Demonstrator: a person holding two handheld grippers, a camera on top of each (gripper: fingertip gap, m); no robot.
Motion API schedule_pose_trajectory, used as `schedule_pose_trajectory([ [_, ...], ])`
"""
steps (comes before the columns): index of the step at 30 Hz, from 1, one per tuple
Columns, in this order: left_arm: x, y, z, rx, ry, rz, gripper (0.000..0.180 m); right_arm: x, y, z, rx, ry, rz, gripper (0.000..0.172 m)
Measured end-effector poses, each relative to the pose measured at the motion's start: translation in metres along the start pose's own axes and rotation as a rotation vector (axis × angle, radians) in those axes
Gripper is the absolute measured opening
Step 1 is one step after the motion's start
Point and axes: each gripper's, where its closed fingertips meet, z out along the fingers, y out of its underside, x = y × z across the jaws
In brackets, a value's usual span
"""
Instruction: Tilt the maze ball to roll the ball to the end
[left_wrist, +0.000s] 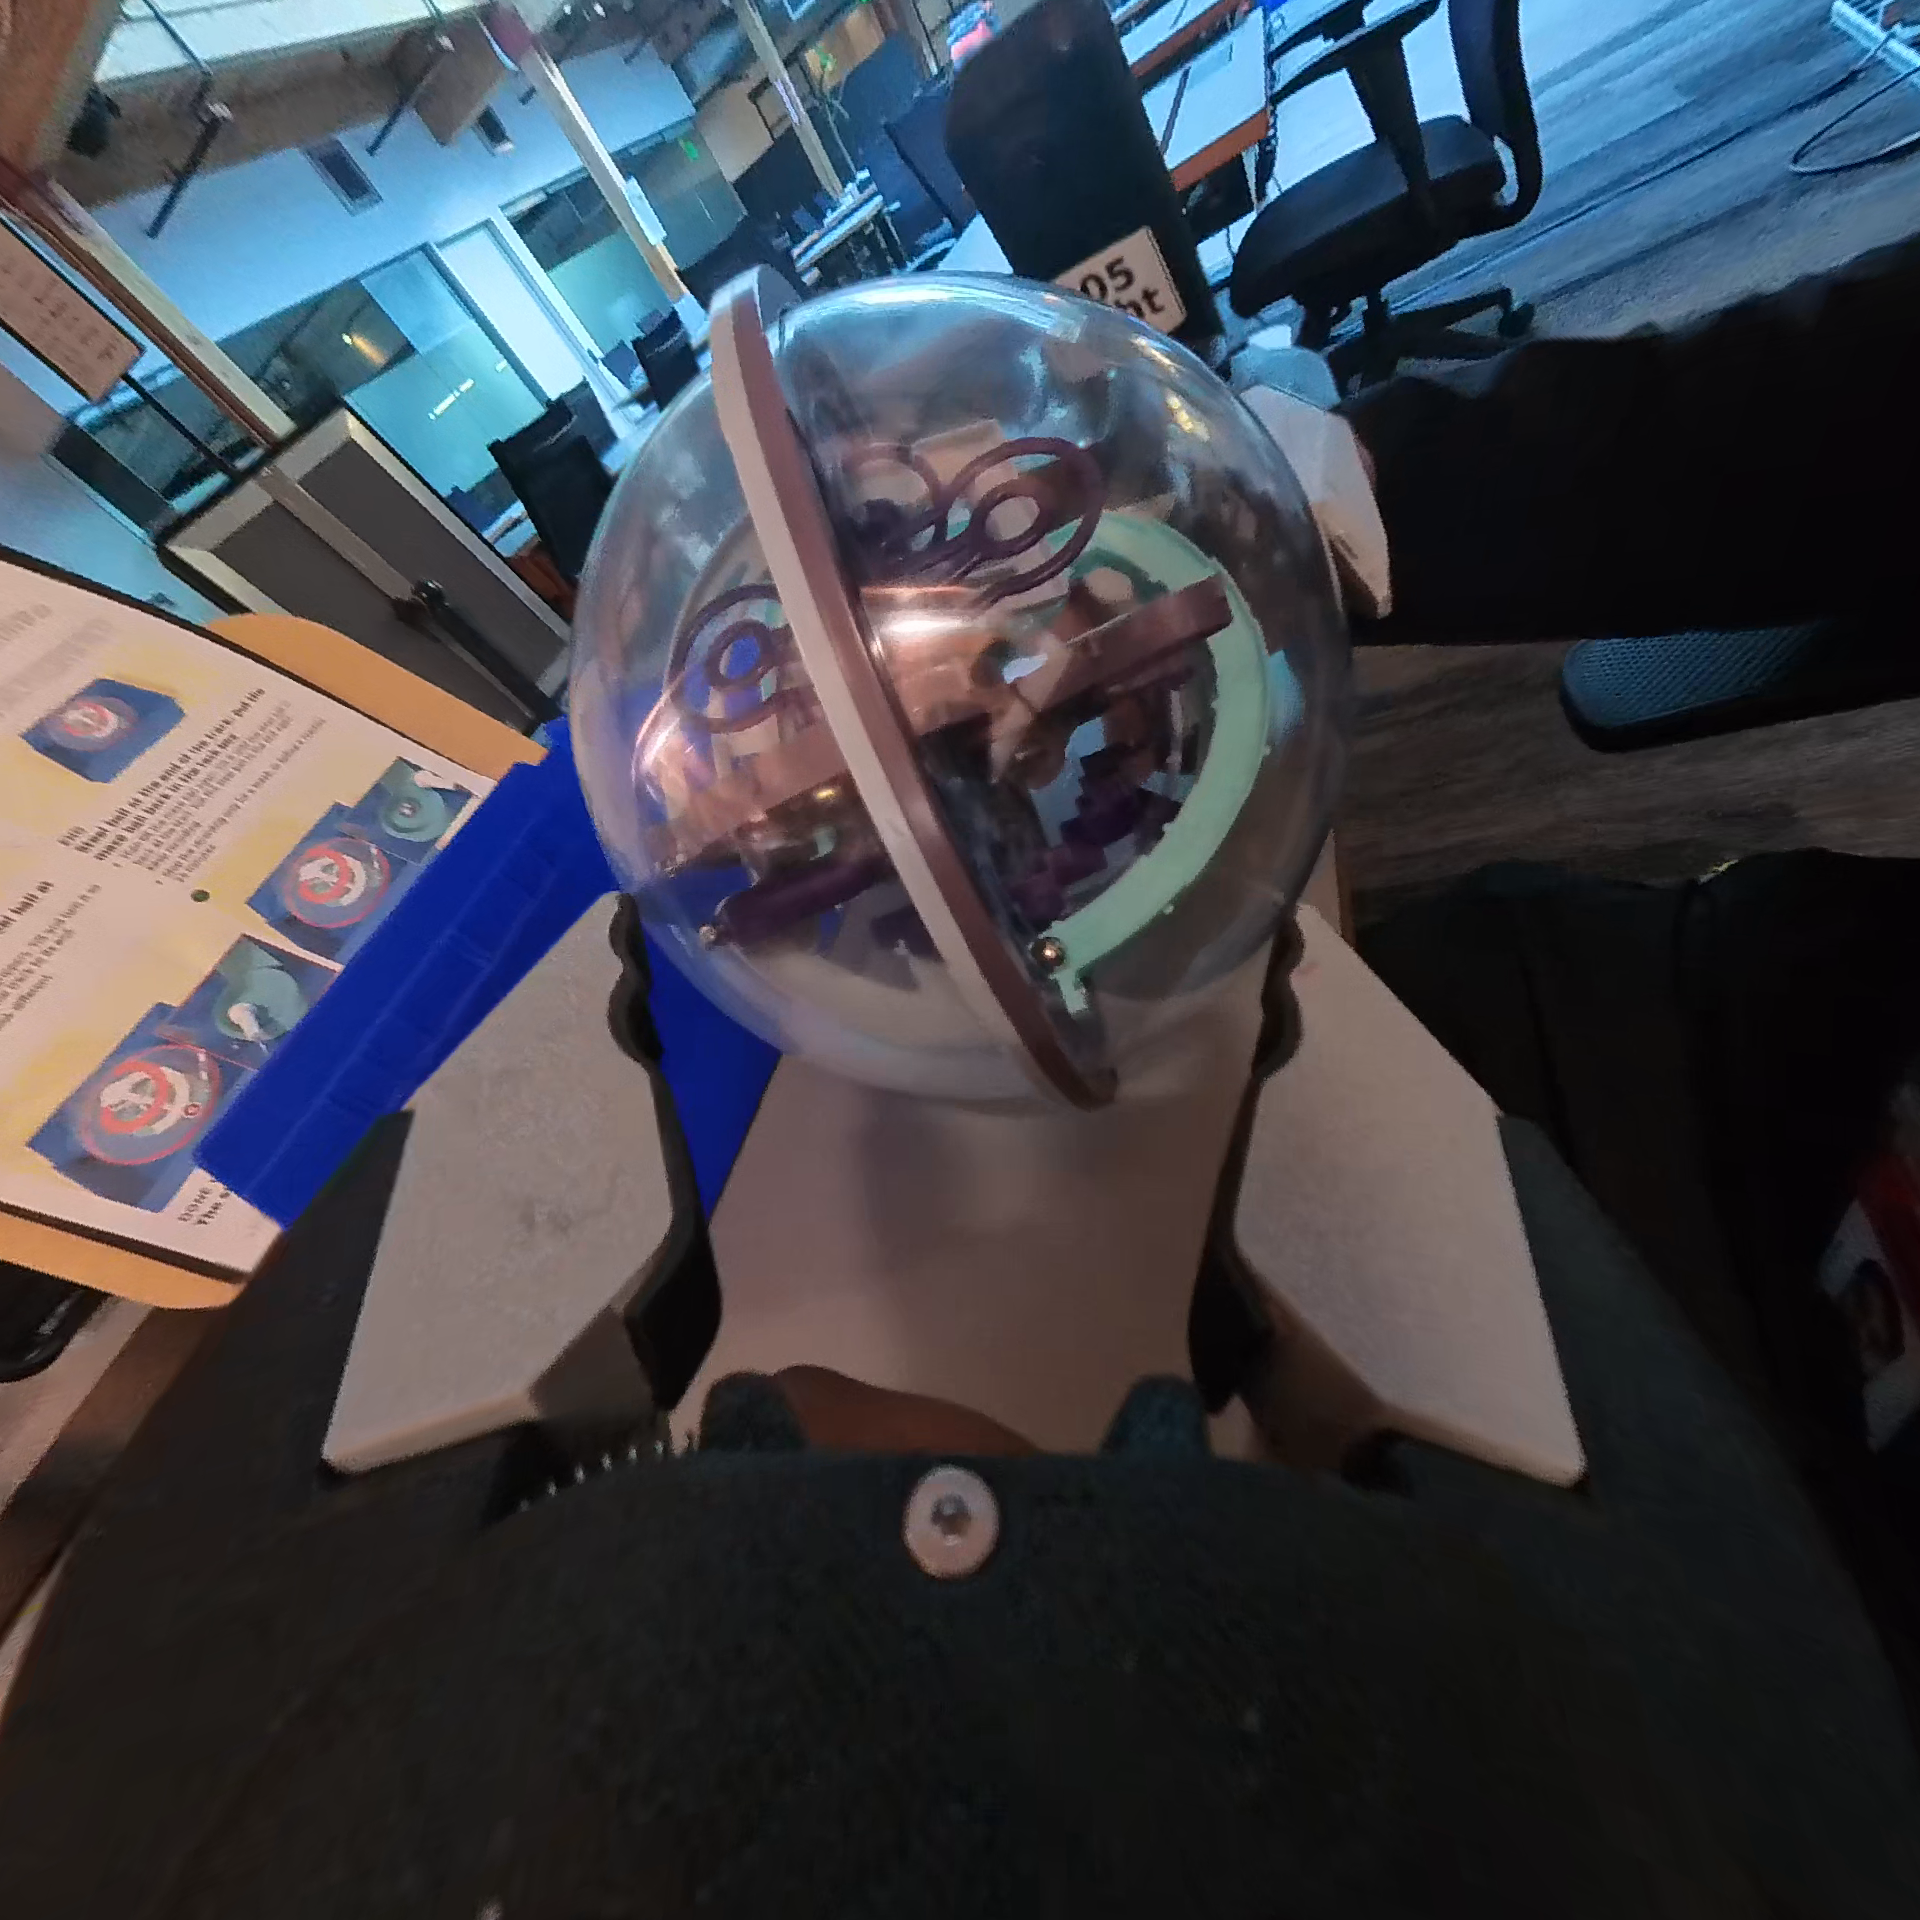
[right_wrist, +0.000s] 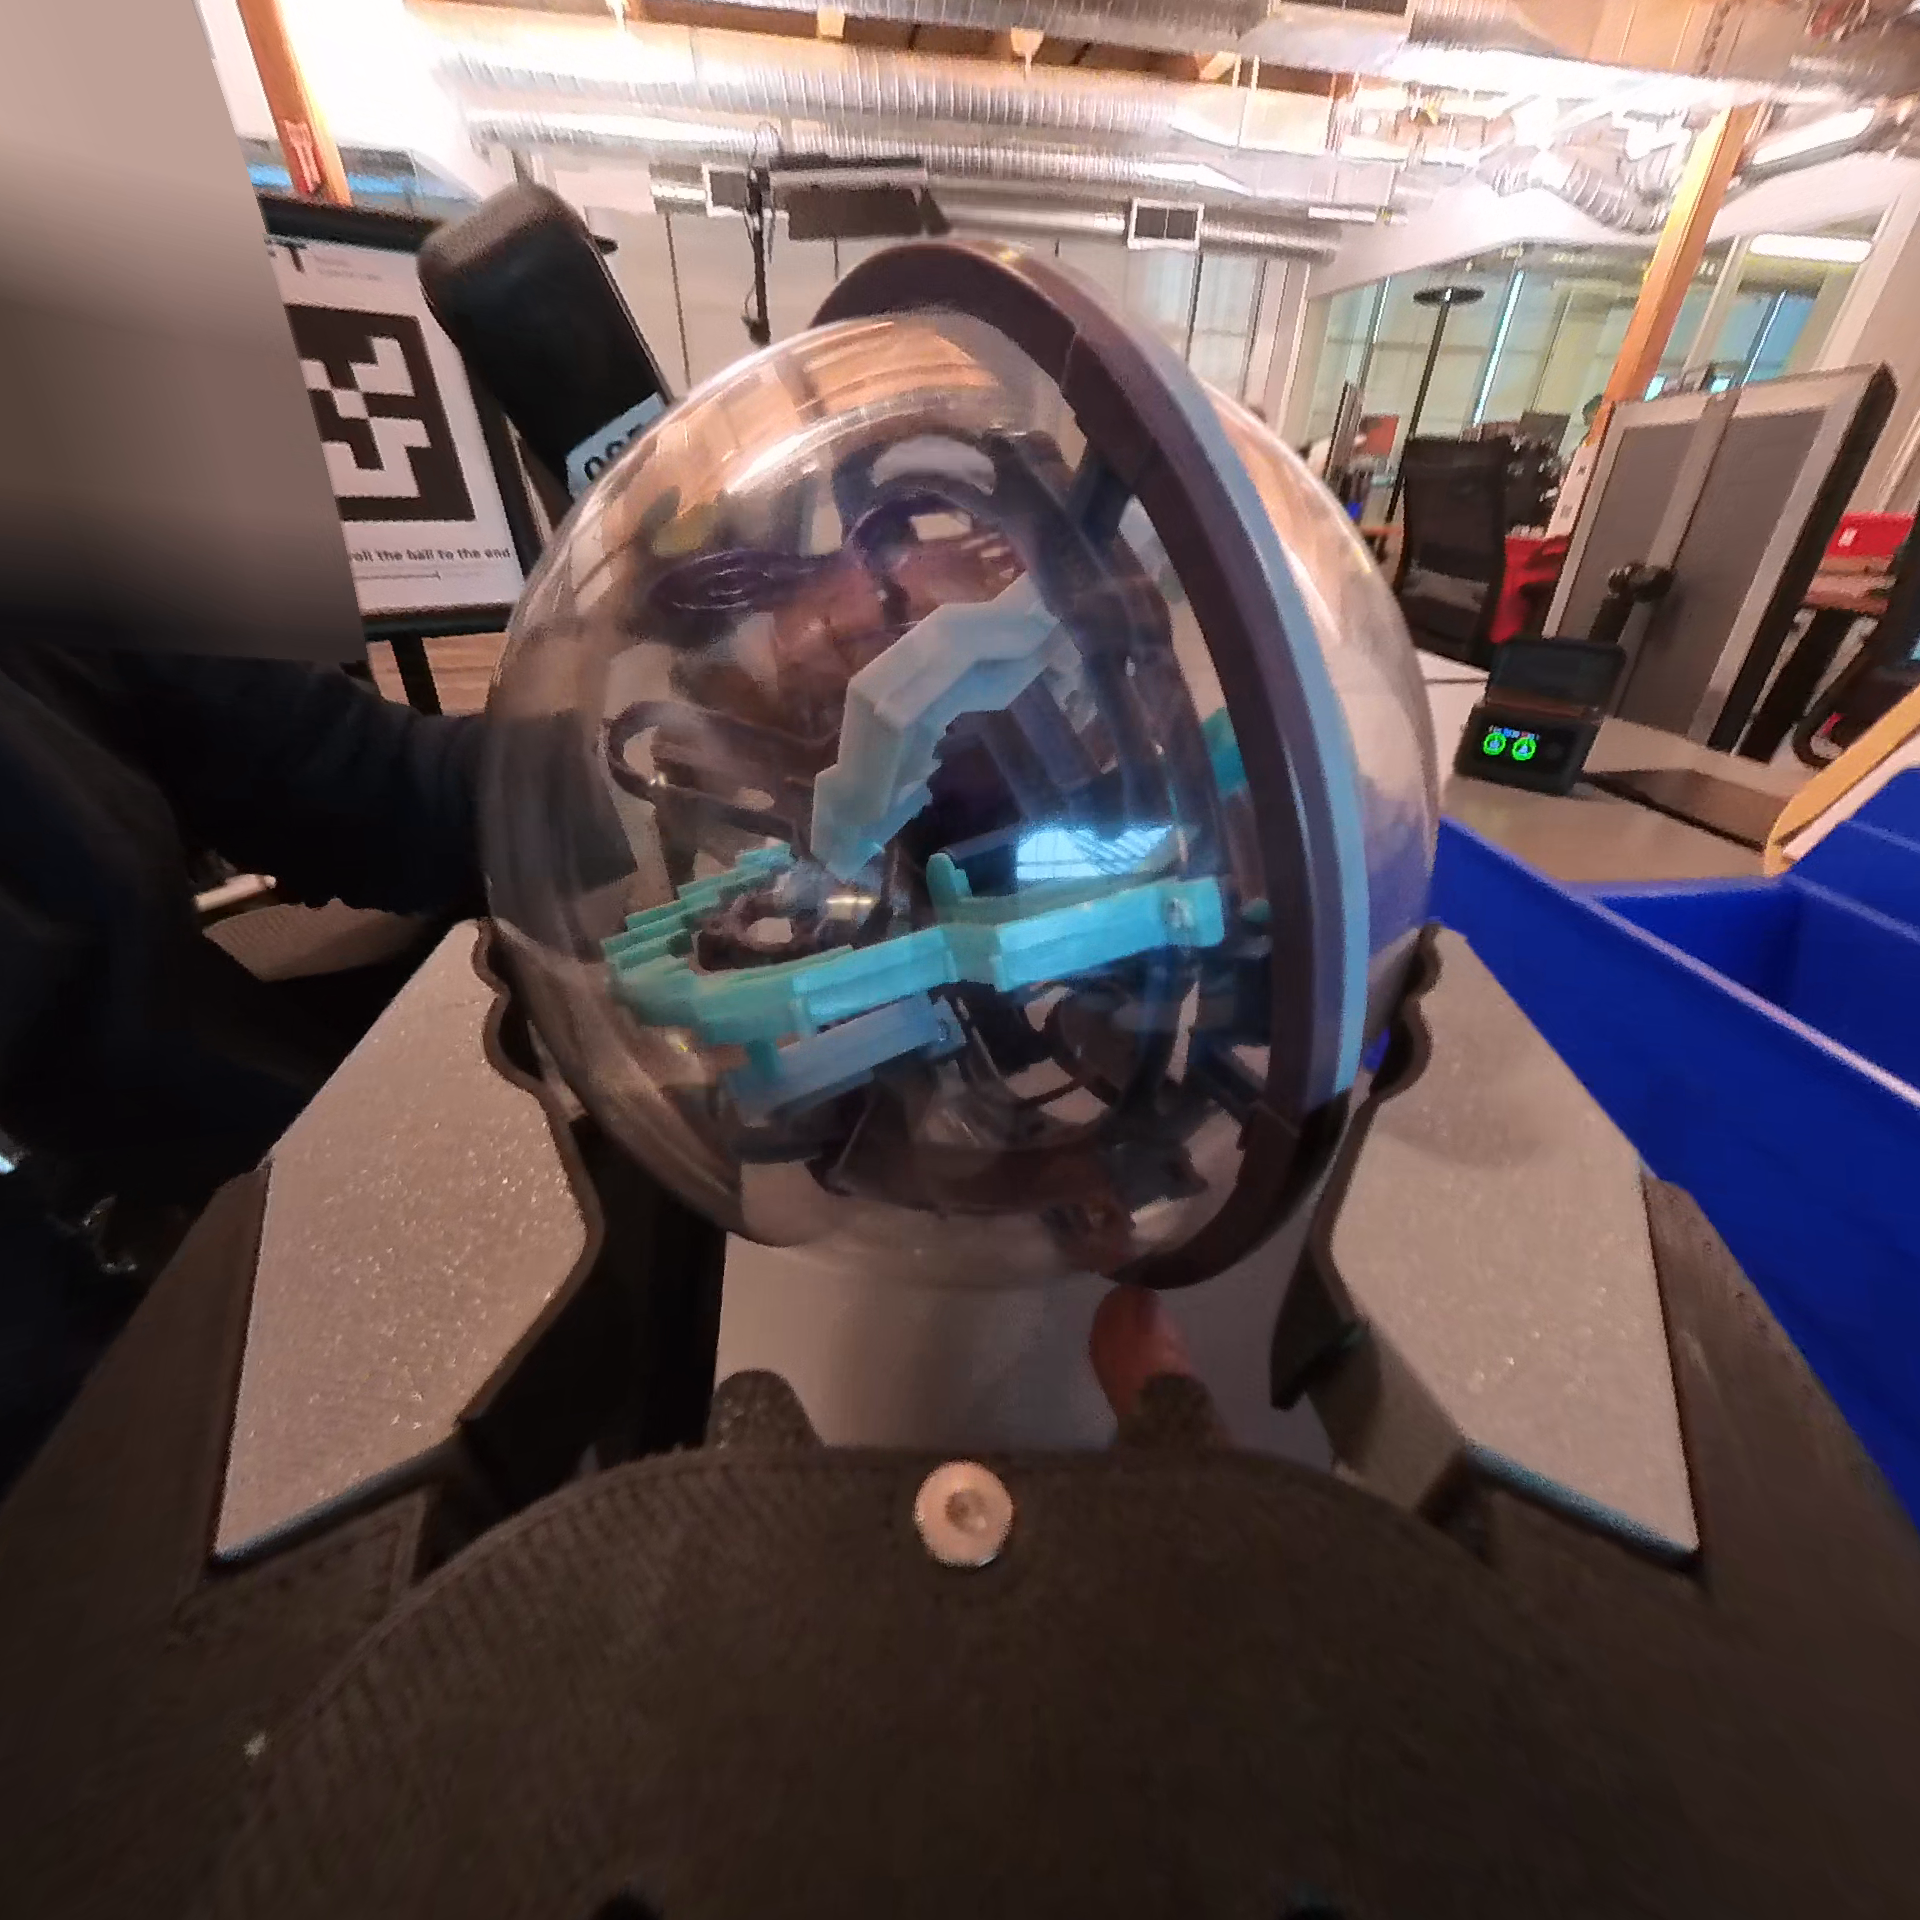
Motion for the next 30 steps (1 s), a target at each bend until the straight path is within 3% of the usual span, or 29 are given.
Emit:
schedule_pose_trajectory([
  [8,-0.0015,-0.0041,-0.0050,-0.027,-0.035,0.083,0.117,-0.0032,-0.0080,0.0029,0.021,0.015,-0.098,0.156],
  [30,-0.0008,-0.0102,-0.0070,-0.005,-0.032,0.075,0.117,-0.0061,-0.0115,0.0027,0.034,0.006,-0.086,0.157],
])
